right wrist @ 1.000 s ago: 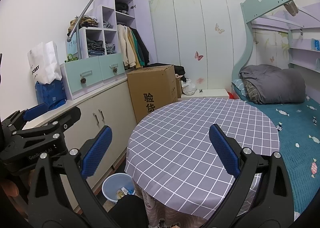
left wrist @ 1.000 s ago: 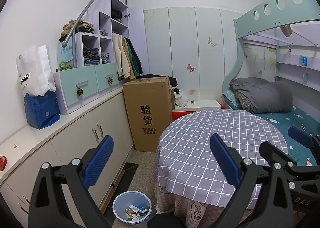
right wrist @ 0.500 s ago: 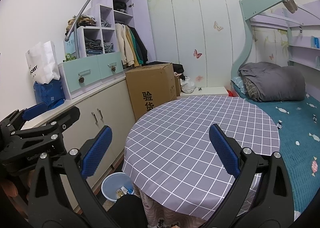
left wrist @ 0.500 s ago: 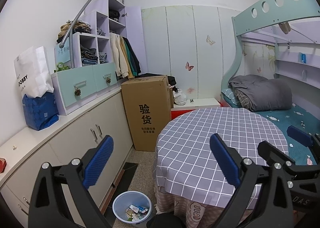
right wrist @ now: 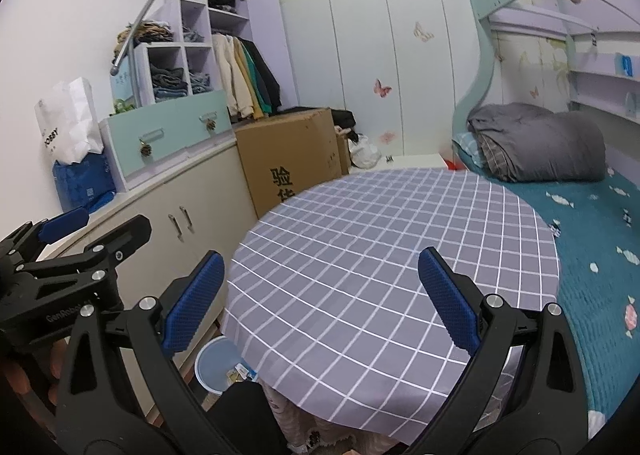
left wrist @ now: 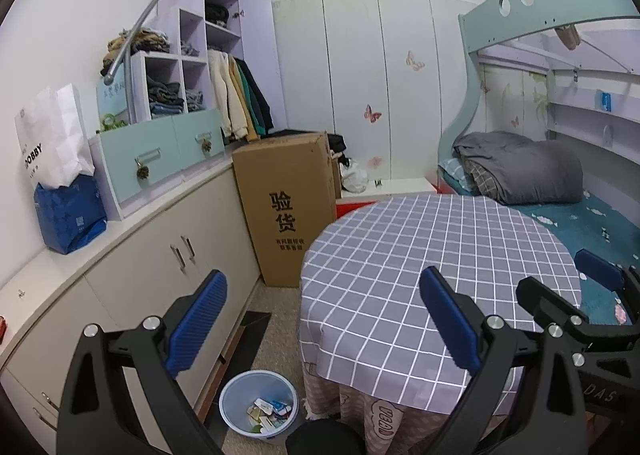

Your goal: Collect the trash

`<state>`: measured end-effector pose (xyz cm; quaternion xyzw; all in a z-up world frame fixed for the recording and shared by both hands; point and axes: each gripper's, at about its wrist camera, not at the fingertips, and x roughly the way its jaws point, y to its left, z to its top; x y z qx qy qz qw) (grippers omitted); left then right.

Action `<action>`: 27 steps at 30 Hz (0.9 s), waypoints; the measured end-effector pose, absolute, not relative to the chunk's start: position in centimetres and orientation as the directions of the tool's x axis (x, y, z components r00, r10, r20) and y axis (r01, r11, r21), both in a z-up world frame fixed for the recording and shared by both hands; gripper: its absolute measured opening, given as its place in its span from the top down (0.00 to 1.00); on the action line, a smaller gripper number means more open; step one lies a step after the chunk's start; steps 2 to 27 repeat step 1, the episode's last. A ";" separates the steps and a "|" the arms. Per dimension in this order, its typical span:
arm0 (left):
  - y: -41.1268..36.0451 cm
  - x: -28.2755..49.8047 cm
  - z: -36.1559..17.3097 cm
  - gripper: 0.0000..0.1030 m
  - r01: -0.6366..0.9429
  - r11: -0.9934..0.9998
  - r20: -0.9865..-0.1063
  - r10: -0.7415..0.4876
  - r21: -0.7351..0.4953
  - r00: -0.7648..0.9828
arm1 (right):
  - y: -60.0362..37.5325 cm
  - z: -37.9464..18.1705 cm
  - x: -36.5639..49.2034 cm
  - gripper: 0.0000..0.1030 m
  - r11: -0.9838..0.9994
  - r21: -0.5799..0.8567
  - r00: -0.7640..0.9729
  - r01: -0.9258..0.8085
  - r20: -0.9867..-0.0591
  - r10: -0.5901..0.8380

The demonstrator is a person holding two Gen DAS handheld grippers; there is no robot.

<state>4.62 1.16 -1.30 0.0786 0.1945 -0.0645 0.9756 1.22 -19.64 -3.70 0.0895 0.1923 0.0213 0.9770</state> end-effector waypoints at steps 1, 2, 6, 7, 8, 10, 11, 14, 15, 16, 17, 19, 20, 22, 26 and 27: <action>0.9 4.9 -1.7 0.08 0.158 0.979 -0.400 -0.094 0.130 0.911 | -20.1 -4.2 1.6 0.07 0.982 0.187 0.920 0.002 -0.384 0.071; 0.9 4.9 -1.7 0.08 0.158 0.979 -0.400 -0.094 0.130 0.911 | -20.1 -4.2 1.6 0.07 0.982 0.187 0.920 0.002 -0.384 0.071; 0.9 4.9 -1.7 0.08 0.158 0.979 -0.400 -0.094 0.130 0.911 | -20.1 -4.2 1.6 0.07 0.982 0.187 0.920 0.002 -0.384 0.071; 0.9 4.9 -1.7 0.08 0.158 0.979 -0.400 -0.094 0.130 0.911 | -20.1 -4.2 1.6 0.07 0.982 0.187 0.920 0.002 -0.384 0.071; 0.9 4.9 -1.7 0.08 0.158 0.979 -0.400 -0.094 0.130 0.911 | -20.1 -4.2 1.6 0.07 0.982 0.187 0.920 0.002 -0.384 0.071; 0.9 4.9 -1.7 0.08 0.158 0.979 -0.400 -0.094 0.130 0.911 | -20.1 -4.2 1.6 0.07 0.982 0.187 0.920 0.002 -0.384 0.071; 0.9 4.9 -1.7 0.08 0.158 0.979 -0.400 -0.094 0.130 0.911 | -20.1 -4.2 1.6 0.07 0.982 0.187 0.920 0.002 -0.384 0.071; 0.9 4.9 -1.7 0.08 0.158 0.979 -0.400 -0.094 0.130 0.911 | -20.1 -4.2 1.6 0.07 0.982 0.187 0.920 0.002 -0.384 0.071; 0.9 4.9 -1.7 0.08 0.158 0.979 -0.400 -0.094 0.130 0.911 | -20.1 -4.2 1.6 0.07 0.982 0.187 0.920 0.002 -0.384 0.071; 0.9 4.9 -1.7 0.08 0.158 0.979 -0.400 -0.094 0.130 0.911 | -20.1 -4.2 1.6 0.07 0.982 0.187 0.920 0.002 -0.384 0.071; 0.9 4.9 -1.7 0.08 0.158 0.979 -0.400 -0.094 0.130 0.911 | -20.1 -4.2 1.6 0.07 0.982 0.187 0.920 0.002 -0.384 0.071; 0.9 4.9 -1.7 0.08 0.158 0.979 -0.400 -0.094 0.130 0.911 | -20.1 -4.2 1.6 0.07 0.982 0.187 0.920 0.002 -0.384 0.071; 0.9 4.9 -1.7 0.08 0.158 0.979 -0.400 -0.094 0.130 0.911 | -20.1 -4.2 1.6 0.07 0.982 0.187 0.920 0.002 -0.384 0.071; 0.9 4.9 -1.7 0.08 0.158 0.979 -0.400 -0.094 0.130 0.911 | -20.1 -4.2 1.6 0.07 0.982 0.187 0.920 0.002 -0.384 0.071; 0.9 4.9 -1.7 0.08 0.158 0.979 -0.400 -0.094 0.130 0.911 | -20.1 -4.2 1.6 0.07 0.982 0.187 0.920 0.002 -0.384 0.071; 0.9 4.9 -1.7 0.08 0.158 0.979 -0.400 -0.094 0.130 0.911 | -20.1 -4.2 1.6 0.07 0.982 0.187 0.920 0.002 -0.384 0.071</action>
